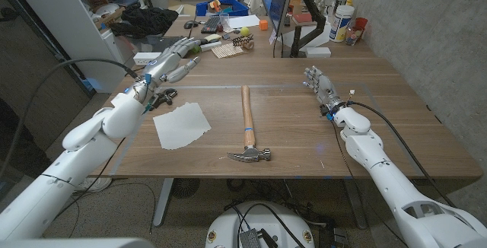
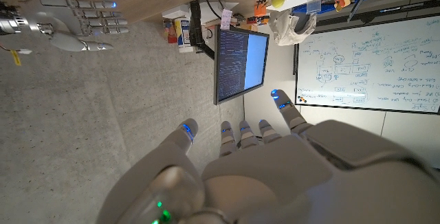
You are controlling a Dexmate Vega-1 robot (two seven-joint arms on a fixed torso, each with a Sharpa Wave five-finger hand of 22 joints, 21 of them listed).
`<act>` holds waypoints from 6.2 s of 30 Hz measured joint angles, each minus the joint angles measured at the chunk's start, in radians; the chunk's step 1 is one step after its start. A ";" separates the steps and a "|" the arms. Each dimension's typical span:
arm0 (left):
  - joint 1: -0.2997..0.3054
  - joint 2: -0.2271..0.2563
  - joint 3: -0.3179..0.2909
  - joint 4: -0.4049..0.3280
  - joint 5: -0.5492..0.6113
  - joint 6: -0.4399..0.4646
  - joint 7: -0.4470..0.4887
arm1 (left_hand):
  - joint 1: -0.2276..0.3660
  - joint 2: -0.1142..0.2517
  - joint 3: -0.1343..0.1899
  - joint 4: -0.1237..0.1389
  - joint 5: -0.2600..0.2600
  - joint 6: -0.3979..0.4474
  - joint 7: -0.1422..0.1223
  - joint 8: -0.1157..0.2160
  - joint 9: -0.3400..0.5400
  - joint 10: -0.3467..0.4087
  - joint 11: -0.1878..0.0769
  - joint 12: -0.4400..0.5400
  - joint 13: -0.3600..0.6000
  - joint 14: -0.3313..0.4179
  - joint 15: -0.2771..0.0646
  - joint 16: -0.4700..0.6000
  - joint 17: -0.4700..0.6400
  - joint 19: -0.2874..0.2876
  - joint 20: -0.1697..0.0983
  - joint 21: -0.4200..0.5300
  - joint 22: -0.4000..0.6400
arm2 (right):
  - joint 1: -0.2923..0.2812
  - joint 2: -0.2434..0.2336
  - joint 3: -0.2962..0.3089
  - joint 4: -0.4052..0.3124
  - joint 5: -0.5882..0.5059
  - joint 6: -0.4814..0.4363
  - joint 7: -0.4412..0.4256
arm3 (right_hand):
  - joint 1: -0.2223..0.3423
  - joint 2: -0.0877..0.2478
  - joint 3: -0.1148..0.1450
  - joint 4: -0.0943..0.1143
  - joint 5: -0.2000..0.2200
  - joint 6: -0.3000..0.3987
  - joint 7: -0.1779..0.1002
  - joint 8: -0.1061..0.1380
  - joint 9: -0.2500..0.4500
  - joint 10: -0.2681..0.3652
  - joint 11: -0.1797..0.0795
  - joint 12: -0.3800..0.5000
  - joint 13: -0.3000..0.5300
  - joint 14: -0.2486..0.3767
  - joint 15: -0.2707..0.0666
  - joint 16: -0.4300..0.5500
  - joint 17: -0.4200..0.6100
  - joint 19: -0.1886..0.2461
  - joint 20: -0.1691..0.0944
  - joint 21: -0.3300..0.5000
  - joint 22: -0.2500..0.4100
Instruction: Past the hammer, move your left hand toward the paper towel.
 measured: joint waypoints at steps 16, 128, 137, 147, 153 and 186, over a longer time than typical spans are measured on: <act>0.074 0.039 -0.065 -0.064 0.063 0.016 -0.052 | 0.000 0.000 -0.004 0.004 0.000 -0.009 -0.009 -0.003 0.000 -0.007 0.004 -0.004 0.000 0.000 0.000 -0.008 0.003 0.000 0.000 -0.007 0.002 | 0.004 -0.010 -0.008 0.002 -0.008 0.000 0.007 | -0.003 0.003 0.000 0.009 0.000 0.000 0.000 0.000 0.000 0.000 0.000 0.000 0.000 0.004 -0.004 0.000 0.000 0.000 0.000 -0.007 0.000; 0.197 0.143 -0.090 -0.022 0.173 0.213 -0.210 | 0.000 0.000 -0.015 0.030 0.000 -0.015 -0.014 -0.010 0.002 -0.021 -0.007 -0.008 0.002 0.000 0.000 -0.007 0.007 0.000 0.000 -0.032 0.006 | 0.061 -0.012 -0.075 0.046 -0.070 -0.008 0.000 | -0.012 0.001 0.000 0.008 0.004 0.000 0.000 0.000 0.000 0.000 0.000 0.000 0.000 0.004 -0.004 -0.004 -0.005 0.014 0.004 -0.048 0.000; 0.190 0.155 -0.072 -0.017 0.165 0.225 -0.217 | 0.000 0.000 -0.018 0.033 0.000 -0.015 -0.014 -0.010 0.002 -0.021 -0.006 -0.008 0.002 0.000 0.000 -0.007 0.007 0.000 0.000 -0.032 0.006 | 0.059 -0.017 -0.075 0.046 -0.070 -0.008 0.001 | -0.012 0.001 0.000 0.008 0.004 0.000 0.000 0.000 0.000 0.000 0.000 0.000 0.000 0.004 -0.004 -0.004 -0.005 0.018 0.000 -0.052 0.000; 0.181 0.170 -0.049 -0.013 0.155 0.233 -0.226 | 0.000 0.000 -0.020 0.035 0.000 -0.015 -0.014 -0.015 0.002 -0.031 -0.006 -0.008 0.002 0.000 0.000 -0.007 0.007 0.000 0.000 -0.032 0.006 | 0.058 -0.019 -0.074 0.046 -0.070 -0.008 0.004 | -0.012 0.001 0.000 0.008 0.004 0.000 0.000 0.000 0.000 0.000 0.000 0.000 0.000 0.004 -0.004 -0.004 -0.005 0.018 0.000 -0.052 0.000; 0.180 0.179 -0.039 -0.012 0.149 0.239 -0.234 | 0.000 0.000 -0.018 0.038 0.000 -0.015 -0.014 -0.015 0.002 -0.032 -0.007 -0.008 0.002 0.000 0.000 -0.007 0.007 0.000 0.000 -0.037 0.010 | 0.056 -0.020 -0.074 0.046 -0.070 -0.008 0.004 | -0.012 0.001 0.000 0.008 0.004 0.000 0.000 0.000 0.000 0.000 0.000 0.000 0.000 0.004 -0.004 -0.004 -0.005 0.018 0.000 -0.059 0.000; 0.185 0.213 -0.001 -0.007 0.123 0.261 -0.268 | -0.004 0.004 -0.026 0.046 -0.004 -0.029 -0.022 -0.019 0.002 -0.050 -0.003 -0.012 0.002 0.000 0.000 -0.007 0.007 0.000 0.000 -0.037 0.011 | 0.062 -0.022 -0.084 0.053 -0.077 -0.010 0.007 | -0.012 0.001 0.000 0.008 0.004 0.000 0.000 0.000 0.000 0.000 0.000 0.000 0.000 0.004 -0.004 -0.004 -0.005 0.025 0.000 -0.067 0.000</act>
